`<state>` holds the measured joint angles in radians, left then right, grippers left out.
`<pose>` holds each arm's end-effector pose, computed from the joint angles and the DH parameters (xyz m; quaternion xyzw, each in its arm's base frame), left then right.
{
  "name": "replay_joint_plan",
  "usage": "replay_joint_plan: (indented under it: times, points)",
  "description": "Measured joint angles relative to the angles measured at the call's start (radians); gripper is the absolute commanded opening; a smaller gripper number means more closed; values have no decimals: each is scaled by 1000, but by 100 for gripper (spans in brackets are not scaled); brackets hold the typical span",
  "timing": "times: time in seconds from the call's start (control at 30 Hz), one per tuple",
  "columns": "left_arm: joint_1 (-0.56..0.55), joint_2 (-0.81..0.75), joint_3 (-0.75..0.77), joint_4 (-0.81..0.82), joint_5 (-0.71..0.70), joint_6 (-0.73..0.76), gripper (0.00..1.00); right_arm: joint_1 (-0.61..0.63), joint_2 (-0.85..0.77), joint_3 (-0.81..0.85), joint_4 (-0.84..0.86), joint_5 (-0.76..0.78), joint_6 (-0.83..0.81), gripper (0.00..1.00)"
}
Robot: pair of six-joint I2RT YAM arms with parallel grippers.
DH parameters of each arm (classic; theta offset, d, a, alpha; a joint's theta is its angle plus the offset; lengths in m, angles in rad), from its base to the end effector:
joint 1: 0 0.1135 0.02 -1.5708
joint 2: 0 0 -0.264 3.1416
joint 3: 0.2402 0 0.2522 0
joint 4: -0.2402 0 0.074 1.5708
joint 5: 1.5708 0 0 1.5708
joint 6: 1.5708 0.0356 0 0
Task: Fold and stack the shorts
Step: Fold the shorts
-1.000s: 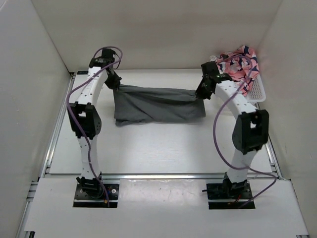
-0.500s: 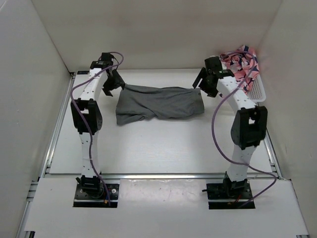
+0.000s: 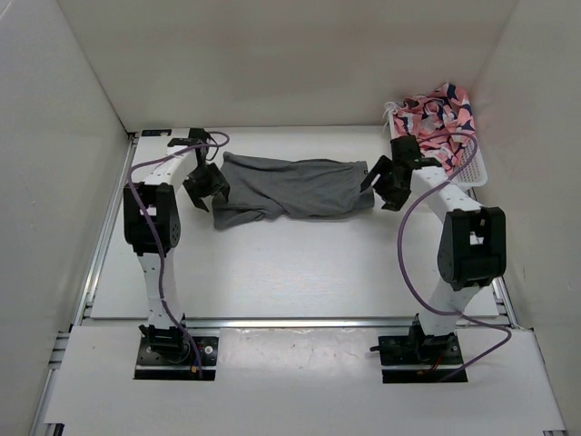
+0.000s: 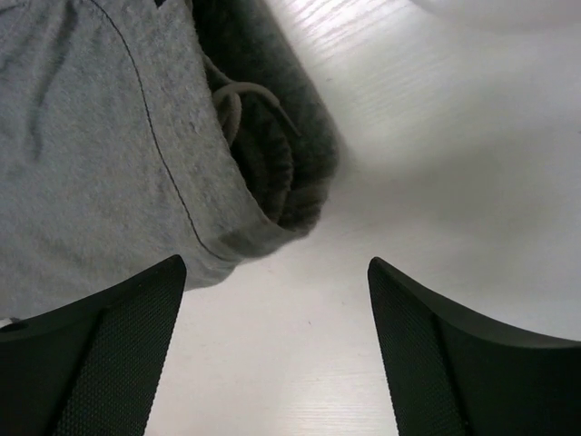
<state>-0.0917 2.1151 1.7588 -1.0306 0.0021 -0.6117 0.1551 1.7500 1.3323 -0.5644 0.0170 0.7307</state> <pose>0.4254 -0.0392 0.2024 -0.2559 0.9623 -0.0326 0.0858 0.3717 0.0575 0.2376 0.2740 0.9169 0.1170 0.2656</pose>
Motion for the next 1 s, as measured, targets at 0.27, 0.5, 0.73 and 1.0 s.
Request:
replay_joint_plan:
  times: [0.27,0.5,0.73,1.0]
  points:
    - [-7,138,65,6,6,-19,10,5,145,50,45,-46,20,45]
    - [-47,124,145,-19,-37,-18,10,5,167,74,43,-47,29,0]
    - [-51,8,35,-38,-62,9,31,16,98,56,37,0,29,0]
    - [-48,-28,-63,-34,-99,34,46,20,53,32,37,11,29,0]
